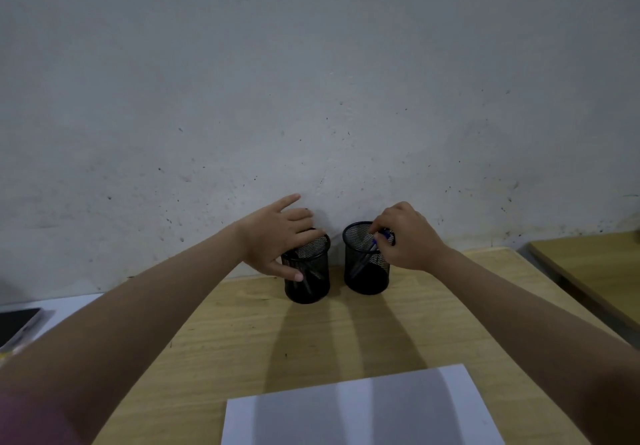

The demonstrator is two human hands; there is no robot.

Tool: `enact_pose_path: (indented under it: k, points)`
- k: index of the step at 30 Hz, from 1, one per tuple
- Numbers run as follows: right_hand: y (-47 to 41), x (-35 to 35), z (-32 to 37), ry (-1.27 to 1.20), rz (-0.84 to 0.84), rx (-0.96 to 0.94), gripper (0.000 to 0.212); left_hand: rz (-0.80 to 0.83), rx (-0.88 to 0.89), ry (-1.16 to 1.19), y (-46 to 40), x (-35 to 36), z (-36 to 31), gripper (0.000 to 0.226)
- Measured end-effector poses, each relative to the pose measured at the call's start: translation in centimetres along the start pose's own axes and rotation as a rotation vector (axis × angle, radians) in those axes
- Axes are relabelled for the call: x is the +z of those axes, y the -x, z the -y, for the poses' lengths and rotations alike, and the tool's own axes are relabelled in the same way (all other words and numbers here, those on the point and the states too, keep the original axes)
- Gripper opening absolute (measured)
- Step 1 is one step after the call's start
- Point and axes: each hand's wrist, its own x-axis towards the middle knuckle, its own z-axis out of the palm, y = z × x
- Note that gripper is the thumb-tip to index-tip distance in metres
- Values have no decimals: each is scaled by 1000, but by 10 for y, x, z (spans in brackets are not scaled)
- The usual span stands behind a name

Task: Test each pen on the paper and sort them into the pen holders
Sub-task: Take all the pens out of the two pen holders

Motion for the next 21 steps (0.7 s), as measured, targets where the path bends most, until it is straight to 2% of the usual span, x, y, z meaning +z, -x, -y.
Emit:
enact_pose_path:
  k: [5,9,13,16,21]
  points:
    - [0,1,1,7,-1,1,22,-57,-144,-42,15,4,-5,74]
    - [-1,-2,2,52,11,0,29,-42,-211,-24,24,4,-7,66]
    - [-3,-4,0,114,10,24,21,85,-227,42,28,-2,-5,76]
    - [-6,-8,-1,27,70,66,17,146,-227,59,25,-11,-7,87]
    - [-12,-14,-5,-59,145,71,10,365,-260,85,11,-24,-8,82]
